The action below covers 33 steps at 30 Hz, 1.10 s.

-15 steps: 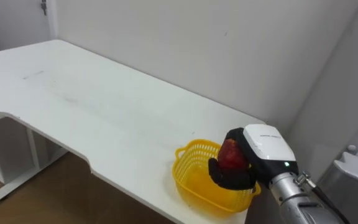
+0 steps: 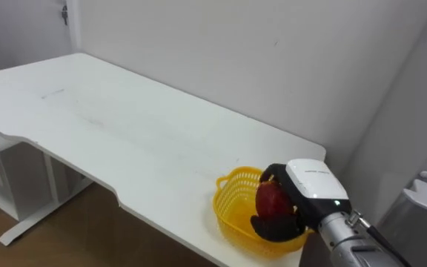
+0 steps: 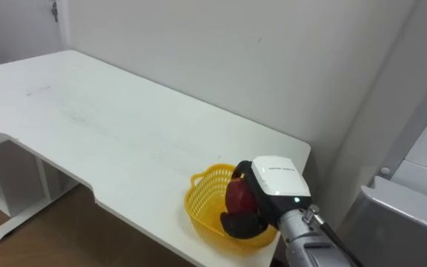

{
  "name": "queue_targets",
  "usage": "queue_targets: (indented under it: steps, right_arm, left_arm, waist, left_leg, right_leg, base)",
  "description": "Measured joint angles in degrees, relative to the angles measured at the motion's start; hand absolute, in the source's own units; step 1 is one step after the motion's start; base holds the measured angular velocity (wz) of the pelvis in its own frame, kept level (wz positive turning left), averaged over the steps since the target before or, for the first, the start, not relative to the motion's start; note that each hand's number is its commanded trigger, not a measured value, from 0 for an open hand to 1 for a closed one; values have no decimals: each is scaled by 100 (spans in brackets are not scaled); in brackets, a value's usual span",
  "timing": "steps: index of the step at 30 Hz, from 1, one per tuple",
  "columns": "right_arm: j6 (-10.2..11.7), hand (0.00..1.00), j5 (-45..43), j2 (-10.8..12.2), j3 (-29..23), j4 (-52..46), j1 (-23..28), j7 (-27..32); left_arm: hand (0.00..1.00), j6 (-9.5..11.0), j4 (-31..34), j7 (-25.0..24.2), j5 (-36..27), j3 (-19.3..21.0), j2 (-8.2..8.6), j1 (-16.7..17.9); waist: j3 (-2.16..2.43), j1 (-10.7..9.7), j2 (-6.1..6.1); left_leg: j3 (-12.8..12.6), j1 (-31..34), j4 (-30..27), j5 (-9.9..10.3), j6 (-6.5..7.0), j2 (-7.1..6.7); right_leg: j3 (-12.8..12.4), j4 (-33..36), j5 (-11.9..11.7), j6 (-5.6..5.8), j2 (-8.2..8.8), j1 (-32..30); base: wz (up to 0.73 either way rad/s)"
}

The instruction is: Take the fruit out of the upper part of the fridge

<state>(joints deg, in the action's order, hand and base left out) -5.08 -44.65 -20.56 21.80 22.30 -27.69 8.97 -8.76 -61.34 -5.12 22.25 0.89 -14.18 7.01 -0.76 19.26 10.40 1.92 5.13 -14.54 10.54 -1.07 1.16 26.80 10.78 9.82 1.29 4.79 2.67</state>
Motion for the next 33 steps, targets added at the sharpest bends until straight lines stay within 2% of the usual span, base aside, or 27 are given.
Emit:
queue_targets:
  steps: [21,25,29,33]
  right_arm:
    - [-18,0,41,2,0,-1,0,0]
    - [-85,0,72,2,-1,-1,0,-1]
    - [-87,0,201,2,-6,-1,0,0]
    - [-65,0,420,2,-77,-12,0,59]
  left_arm:
    - [0,-4,5,-5,-4,-3,7,7]
    - [0,-26,4,-1,-4,-2,12,19]
    - [0,-54,12,-3,-3,-4,11,52]
    - [0,-48,13,36,-8,-3,11,95]
  waist:
    - [1,3,5]
    - [-3,2,0]
    - [-21,-2,-25]
    - [-19,-34,-21]
  left_leg:
    - [-18,75,-15,-2,4,-4]
    - [-22,79,-7,-2,5,-3]
    - [-26,80,-7,-2,5,-2]
    - [-32,80,-15,-1,6,-1]
  right_leg:
    - [5,9,0,0,10,-60]
    - [5,8,0,0,10,-71]
    - [5,7,0,0,9,-72]
    - [3,9,0,0,11,-69]
  base:
    - [0]
    - [0]
    - [0]
    - [0]
